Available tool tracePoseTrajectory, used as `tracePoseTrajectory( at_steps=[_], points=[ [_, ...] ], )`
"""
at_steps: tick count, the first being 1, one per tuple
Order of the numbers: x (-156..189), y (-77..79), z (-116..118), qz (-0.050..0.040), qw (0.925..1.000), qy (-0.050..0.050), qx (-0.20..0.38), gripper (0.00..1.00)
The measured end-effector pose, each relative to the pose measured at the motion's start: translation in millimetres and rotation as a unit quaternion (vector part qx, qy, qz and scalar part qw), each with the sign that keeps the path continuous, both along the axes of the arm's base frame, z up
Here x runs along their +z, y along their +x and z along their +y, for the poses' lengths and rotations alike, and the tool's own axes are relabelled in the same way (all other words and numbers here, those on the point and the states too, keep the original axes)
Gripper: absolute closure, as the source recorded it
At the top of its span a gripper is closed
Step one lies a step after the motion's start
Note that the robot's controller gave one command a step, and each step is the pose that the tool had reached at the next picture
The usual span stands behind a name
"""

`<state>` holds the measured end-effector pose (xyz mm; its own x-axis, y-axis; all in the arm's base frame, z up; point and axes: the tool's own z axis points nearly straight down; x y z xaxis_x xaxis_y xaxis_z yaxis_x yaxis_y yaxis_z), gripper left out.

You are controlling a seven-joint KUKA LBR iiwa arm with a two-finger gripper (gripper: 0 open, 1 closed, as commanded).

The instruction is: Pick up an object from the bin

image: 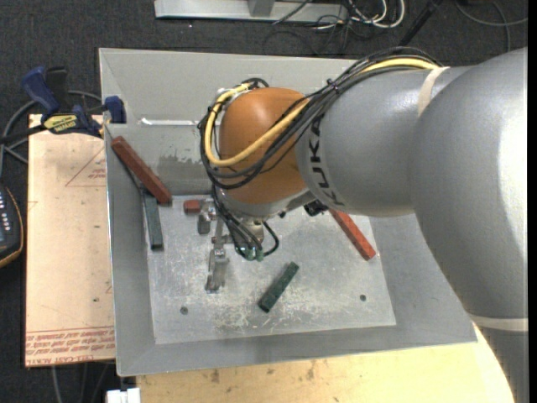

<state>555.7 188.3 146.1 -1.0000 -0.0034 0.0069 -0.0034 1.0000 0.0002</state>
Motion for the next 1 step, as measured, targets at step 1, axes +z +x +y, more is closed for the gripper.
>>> tracePoseTrajectory(
  at_steps=[1],
  points=[
    [-80.6, -40.8, -69.4, 0.0017, 0.9998, -0.002, 0.018, 0.0]
  ],
)
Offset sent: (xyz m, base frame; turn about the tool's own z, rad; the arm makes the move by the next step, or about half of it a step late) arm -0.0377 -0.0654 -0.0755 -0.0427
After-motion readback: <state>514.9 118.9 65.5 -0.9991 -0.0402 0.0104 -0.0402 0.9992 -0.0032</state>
